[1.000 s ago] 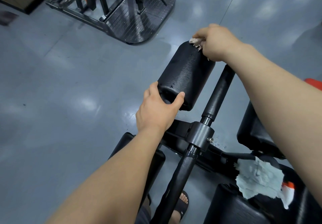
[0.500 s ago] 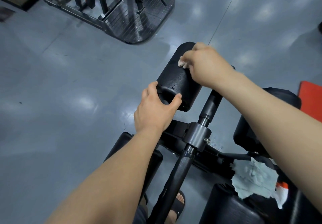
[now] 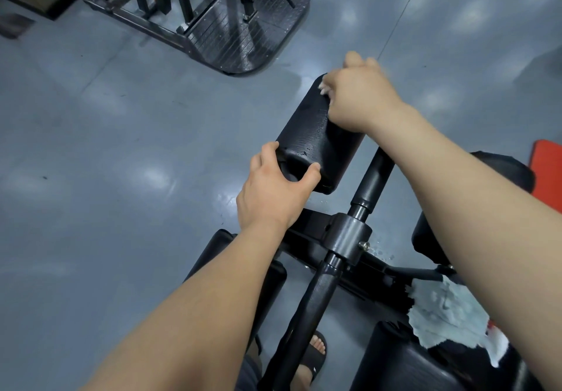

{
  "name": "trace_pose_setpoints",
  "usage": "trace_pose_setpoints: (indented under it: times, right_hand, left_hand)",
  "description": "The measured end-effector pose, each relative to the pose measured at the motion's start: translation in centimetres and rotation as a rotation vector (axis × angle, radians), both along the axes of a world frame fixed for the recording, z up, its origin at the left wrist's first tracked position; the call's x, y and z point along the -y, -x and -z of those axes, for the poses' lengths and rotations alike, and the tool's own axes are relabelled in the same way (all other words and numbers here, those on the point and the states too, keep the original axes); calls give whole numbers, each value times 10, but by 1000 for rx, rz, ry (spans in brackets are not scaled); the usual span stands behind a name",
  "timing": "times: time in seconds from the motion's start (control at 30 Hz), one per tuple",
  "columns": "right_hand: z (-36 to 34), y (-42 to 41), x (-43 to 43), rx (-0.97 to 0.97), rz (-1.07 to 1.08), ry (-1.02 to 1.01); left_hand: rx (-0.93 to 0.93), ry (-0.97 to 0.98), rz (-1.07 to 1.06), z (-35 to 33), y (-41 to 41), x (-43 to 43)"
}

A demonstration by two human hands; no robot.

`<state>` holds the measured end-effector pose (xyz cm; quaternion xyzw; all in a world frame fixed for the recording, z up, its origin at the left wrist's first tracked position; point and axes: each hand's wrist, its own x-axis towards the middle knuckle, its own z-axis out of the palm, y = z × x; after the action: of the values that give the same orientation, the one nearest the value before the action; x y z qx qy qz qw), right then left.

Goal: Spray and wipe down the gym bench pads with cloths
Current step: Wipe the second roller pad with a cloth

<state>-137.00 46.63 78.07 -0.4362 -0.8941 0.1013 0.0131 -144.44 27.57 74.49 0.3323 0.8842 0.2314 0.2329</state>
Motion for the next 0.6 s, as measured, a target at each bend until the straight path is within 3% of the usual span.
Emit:
trace_pose_setpoints:
  times: [0.13,0.27,0.47,0.6]
  right_hand:
    - [-5,-9,35,35,-246,69]
    - [-10,-11,24,20,-265,112]
    - [-10,-4,-32,77,125,-31]
    - [0,5,-43,32,262,4]
  left_hand:
    - [4,-3,3,0,1,-1]
    - [-2,-6,-2,0,0,-1]
    - [1,-3,-5,-1,0,-1]
    - [2,-8,-7,0,-1,-1]
